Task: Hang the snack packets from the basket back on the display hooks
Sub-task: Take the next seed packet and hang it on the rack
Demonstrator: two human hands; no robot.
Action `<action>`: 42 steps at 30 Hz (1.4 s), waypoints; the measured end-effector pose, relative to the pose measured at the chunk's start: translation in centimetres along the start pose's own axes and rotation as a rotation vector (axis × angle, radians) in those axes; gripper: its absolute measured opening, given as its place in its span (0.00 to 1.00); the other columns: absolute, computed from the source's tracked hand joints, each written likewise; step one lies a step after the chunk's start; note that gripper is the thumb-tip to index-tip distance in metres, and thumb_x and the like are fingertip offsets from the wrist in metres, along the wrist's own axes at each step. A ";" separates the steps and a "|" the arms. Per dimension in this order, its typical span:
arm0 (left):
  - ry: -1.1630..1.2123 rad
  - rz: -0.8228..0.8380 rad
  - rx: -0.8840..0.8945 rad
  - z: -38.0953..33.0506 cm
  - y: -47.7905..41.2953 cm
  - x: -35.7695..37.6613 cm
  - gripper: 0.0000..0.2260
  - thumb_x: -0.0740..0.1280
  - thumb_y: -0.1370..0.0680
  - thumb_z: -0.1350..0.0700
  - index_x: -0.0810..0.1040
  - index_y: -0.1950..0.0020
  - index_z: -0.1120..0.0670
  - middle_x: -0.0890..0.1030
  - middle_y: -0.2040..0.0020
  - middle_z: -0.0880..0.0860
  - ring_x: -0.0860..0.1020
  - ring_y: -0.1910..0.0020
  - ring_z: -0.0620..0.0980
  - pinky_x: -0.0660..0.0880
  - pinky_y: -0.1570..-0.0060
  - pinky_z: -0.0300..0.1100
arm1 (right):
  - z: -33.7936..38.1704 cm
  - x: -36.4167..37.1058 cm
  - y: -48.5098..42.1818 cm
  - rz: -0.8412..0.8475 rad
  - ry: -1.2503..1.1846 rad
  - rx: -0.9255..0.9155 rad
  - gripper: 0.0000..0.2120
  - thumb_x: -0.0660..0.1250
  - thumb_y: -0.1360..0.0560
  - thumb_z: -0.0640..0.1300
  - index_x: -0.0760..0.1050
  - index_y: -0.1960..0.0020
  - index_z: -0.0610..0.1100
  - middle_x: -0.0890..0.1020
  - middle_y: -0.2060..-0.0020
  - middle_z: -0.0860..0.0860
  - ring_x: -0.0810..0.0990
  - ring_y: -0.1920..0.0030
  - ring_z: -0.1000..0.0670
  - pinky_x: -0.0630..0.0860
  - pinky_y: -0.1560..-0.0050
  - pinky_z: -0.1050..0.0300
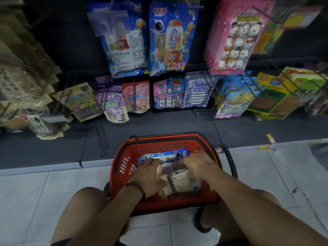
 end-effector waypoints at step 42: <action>0.864 -0.693 0.334 -14.5 18.3 -28.3 0.26 0.74 0.25 0.42 0.68 0.31 0.41 0.76 0.39 0.35 0.75 0.44 0.27 0.73 0.42 0.33 | 5.4 -28.4 21.1 -1.101 -1.286 -0.023 0.08 0.68 0.17 0.45 0.86 0.47 0.49 0.89 0.59 0.52 0.87 0.54 0.51 0.77 0.63 0.60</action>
Point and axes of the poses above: each hand's wrist, its own y-axis away from the middle knuckle, its own x-axis out of the palm, z = x × y, the point moved 7 cm from there along -y, towards the middle knuckle
